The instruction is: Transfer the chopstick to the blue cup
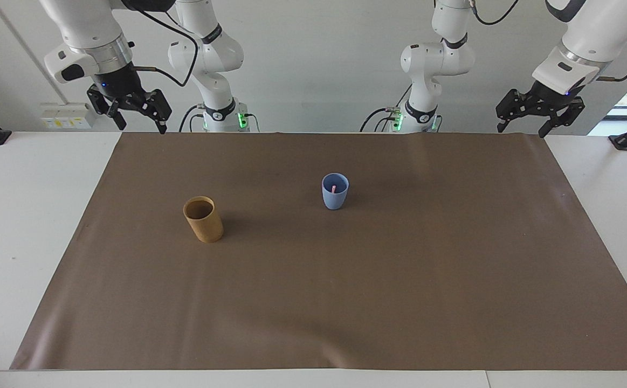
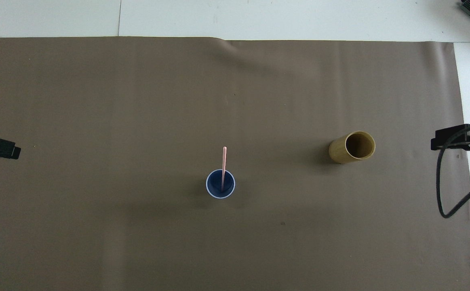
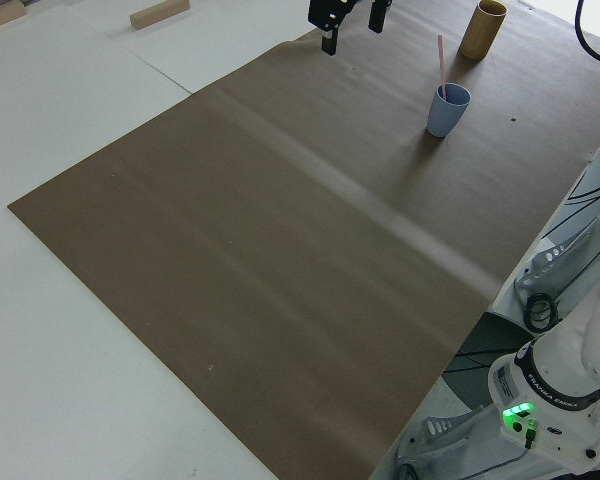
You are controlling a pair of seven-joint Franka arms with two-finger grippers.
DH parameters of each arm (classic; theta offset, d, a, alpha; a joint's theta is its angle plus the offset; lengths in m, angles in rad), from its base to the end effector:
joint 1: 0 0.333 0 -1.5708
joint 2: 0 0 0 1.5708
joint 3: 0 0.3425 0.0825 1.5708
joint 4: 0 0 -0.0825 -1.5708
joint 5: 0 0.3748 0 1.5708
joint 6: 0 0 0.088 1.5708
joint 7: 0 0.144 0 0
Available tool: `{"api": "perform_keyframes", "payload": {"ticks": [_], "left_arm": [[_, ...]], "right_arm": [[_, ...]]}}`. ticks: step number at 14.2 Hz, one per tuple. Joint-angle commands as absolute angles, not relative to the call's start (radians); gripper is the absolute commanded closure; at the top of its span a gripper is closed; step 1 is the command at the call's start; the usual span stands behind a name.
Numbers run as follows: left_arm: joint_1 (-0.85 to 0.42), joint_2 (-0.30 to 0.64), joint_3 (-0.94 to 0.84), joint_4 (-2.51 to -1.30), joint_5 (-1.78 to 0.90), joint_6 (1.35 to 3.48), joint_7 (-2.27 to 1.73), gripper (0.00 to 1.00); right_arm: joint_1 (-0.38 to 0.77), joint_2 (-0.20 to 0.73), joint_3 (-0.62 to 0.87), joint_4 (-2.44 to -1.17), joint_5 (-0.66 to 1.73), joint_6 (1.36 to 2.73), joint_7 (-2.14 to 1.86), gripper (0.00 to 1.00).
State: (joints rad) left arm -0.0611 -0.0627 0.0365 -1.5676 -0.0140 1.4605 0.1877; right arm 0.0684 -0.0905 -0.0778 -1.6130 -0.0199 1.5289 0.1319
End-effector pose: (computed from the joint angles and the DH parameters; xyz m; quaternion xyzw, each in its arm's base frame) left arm 0.5108 -0.0140 0.6392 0.9940 -0.1066 -0.0215 0.0099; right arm 0.5105 -0.0097 0.6385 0.9975 -0.0709 0.0035 0.0062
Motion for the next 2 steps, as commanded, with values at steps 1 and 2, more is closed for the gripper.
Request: {"api": "perform_keyframes", "payload": {"ticks": [1, 2], "left_arm": [[-0.046, -0.086, 0.025, -1.592, -0.002, 1.459, 0.190, 0.00], [-0.046, -0.086, 0.025, -1.592, -0.002, 1.459, 0.190, 0.00]], "right_arm": [[0.061, -0.112, -0.069, -1.634, -0.014, 1.536, 0.156, 0.00], [0.061, -0.112, -0.069, -1.635, -0.014, 1.536, 0.156, 0.00]]}}
